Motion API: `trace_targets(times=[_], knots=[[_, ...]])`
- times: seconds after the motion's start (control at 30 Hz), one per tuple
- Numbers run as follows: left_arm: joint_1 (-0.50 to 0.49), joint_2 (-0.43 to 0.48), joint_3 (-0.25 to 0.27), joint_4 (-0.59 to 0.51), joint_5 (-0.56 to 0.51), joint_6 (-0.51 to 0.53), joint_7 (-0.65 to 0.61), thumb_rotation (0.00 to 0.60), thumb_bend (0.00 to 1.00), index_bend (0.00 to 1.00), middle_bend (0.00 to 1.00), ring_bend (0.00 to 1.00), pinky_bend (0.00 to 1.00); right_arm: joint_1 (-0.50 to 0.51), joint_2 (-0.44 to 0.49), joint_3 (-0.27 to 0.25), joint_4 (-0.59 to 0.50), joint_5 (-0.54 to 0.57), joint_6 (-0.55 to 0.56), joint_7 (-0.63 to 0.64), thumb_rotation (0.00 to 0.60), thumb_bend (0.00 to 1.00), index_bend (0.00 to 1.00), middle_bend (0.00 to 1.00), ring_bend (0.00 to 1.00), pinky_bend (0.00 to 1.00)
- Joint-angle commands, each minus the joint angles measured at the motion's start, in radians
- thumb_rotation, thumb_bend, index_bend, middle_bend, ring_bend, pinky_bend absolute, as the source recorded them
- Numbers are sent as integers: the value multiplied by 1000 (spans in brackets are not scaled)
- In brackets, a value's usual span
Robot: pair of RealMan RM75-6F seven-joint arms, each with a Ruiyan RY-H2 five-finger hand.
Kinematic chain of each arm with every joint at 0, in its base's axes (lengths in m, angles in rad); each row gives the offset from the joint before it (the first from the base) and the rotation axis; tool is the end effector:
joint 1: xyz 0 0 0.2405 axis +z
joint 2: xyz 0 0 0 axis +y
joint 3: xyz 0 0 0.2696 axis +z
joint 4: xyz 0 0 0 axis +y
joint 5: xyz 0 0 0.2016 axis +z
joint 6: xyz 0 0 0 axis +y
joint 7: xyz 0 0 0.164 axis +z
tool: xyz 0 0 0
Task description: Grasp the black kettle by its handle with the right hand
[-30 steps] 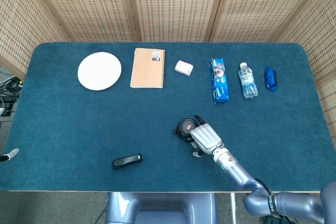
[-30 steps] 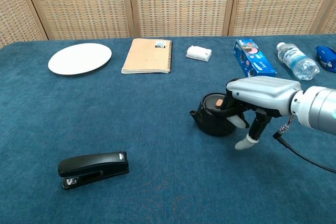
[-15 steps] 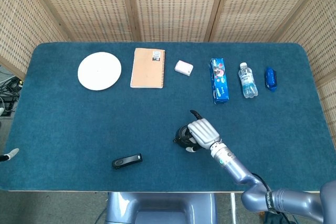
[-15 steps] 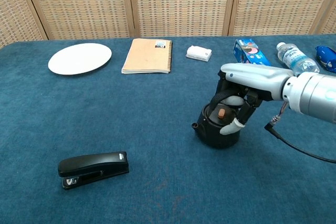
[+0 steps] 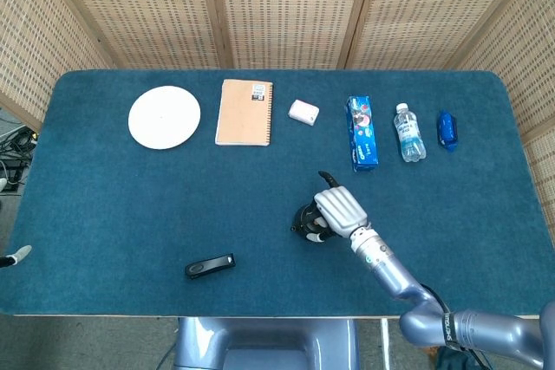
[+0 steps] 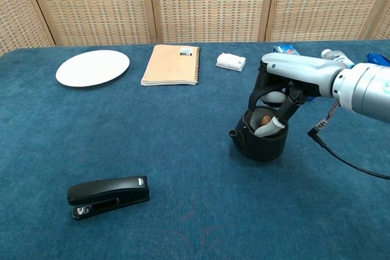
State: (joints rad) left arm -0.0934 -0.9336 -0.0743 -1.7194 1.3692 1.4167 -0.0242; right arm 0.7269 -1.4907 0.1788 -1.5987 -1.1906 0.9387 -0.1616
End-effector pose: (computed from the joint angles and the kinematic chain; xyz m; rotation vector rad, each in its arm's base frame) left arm -0.3265 0.2067 0.2259 -1.3110 -0.9378 -0.7980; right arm -0.1317 -0.3503 -0.0069 1.9062 -1.1193 1.0879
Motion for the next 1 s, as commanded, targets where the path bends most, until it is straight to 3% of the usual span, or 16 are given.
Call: trace_targets(times=[0.03,0.1,0.23,0.4,0.57,0.7,0.83,1.0], knots=[[0,0,0,-1,0,-1,1,600,0,0,0,0,0,2,17,10,-31,54,-11,-30,581,0,1000,1000,930,0],[-1,0,0,-1,-1,-2,3,600,0,0,0,0,0,0,27,19,-59,108,-1,-65,551,0,1000,1000,935,0],[-1,-2,0,-2,0,-1,5,600,0,0,0,0,0,11,54,33,-132,262,11,-166,417,0,1000,1000,951,0],[-1,-2,0,-2,0,-2,5,600,0,0,0,0,0,31,57,58,-213,421,103,-284,407,0,1000,1000,972,0],[-1,-2,1,-4,1,-1,8,600,0,0,0,0,0,34,50,71,-230,437,141,-285,402,0,1000,1000,983,1],[0,-2,0,-4,0,1,6,600,0,0,0,0,0,33,33,73,-221,440,166,-281,387,19,1000,1000,998,65],[0,-2,0,-3,0,1,6,600,0,0,0,0,0,36,27,70,-219,447,175,-290,401,176,1000,1000,1000,75],[1,-2,0,-3,1,3,7,600,0,0,0,0,0,38,26,67,-220,450,180,-295,411,562,1000,1000,1000,87]])
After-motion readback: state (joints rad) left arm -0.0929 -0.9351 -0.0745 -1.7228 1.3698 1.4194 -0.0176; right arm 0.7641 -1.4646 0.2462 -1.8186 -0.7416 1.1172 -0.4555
